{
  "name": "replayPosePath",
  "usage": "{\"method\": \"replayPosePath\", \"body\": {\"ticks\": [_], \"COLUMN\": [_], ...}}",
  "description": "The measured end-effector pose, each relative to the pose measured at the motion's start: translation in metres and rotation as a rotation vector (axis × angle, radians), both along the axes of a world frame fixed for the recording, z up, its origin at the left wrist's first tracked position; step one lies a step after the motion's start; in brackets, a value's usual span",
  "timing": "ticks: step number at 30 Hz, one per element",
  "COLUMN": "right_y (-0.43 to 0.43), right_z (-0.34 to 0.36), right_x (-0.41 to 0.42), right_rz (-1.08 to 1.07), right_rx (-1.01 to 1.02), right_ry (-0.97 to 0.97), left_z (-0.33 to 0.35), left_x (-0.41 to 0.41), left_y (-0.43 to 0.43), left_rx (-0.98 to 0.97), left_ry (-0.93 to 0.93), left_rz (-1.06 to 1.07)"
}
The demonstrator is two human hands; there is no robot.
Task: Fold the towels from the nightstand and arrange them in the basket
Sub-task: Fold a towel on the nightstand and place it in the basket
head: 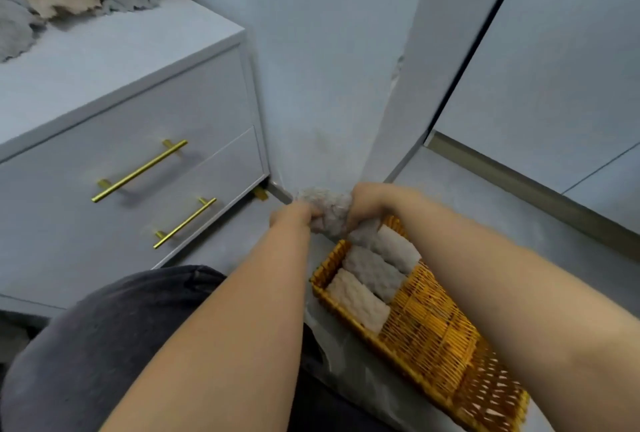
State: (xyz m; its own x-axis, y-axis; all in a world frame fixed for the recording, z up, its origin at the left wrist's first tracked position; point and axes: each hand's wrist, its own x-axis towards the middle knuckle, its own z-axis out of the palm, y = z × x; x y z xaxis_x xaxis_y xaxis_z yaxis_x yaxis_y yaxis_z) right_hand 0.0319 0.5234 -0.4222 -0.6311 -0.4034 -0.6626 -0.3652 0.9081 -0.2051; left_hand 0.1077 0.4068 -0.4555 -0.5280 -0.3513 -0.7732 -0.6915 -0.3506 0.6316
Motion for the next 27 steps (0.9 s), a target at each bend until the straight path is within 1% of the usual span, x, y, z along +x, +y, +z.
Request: {"method": "replayPosePath", "body": {"ticks": [2,3,7,10,12,14,15,18,20,22,24,25,27], "right_y": [0.026,0.036,0.076,0.097,0.105,0.105,0.104,0.105,0.107,0.112,0.115,0.119,0.127], "right_z": [-0.015,-0.019,-0.035,-0.047,-0.056,-0.057,-0.057,-0.061,-0.068,-0.081,-0.093,-0.101,-0.11], "right_x": [-0.008,-0.013,-0.028,-0.039,-0.043,-0.042,-0.04,-0.036,-0.032,-0.027,-0.021,-0.017,-0.01], "right_rz": [-0.1,-0.123,-0.221,-0.248,-0.203,-0.158,-0.169,-0.269,-0.327,-0.349,-0.319,-0.311,-0.314], "right_rx": [-0.081,-0.121,-0.212,-0.23,-0.226,-0.25,-0.287,-0.421,-0.469,-0.446,-0.385,-0.364,-0.348], "right_ry": [-0.14,-0.205,-0.52,-0.722,-0.791,-0.79,-0.789,-0.773,-0.716,-0.621,-0.527,-0.501,-0.515], "left_z": [-0.004,-0.004,0.004,0.0,-0.005,-0.007,-0.008,-0.016,-0.023,-0.035,-0.046,-0.053,-0.062], "left_x": [0.002,0.001,-0.001,-0.004,-0.006,-0.007,-0.008,-0.013,-0.013,-0.013,-0.012,-0.011,-0.009], "left_y": [0.011,0.013,0.027,0.036,0.043,0.047,0.048,0.053,0.057,0.065,0.071,0.075,0.08], "left_rx": [0.082,0.113,0.251,0.268,0.261,0.259,0.26,0.272,0.252,0.173,0.061,0.013,-0.039], "left_ry": [-0.082,-0.097,-0.122,-0.129,-0.133,-0.123,-0.118,-0.095,-0.076,-0.077,-0.083,-0.094,-0.103], "left_rz": [-0.003,0.001,-0.103,-0.198,-0.247,-0.255,-0.257,-0.272,-0.311,-0.355,-0.414,-0.467,-0.599]}}
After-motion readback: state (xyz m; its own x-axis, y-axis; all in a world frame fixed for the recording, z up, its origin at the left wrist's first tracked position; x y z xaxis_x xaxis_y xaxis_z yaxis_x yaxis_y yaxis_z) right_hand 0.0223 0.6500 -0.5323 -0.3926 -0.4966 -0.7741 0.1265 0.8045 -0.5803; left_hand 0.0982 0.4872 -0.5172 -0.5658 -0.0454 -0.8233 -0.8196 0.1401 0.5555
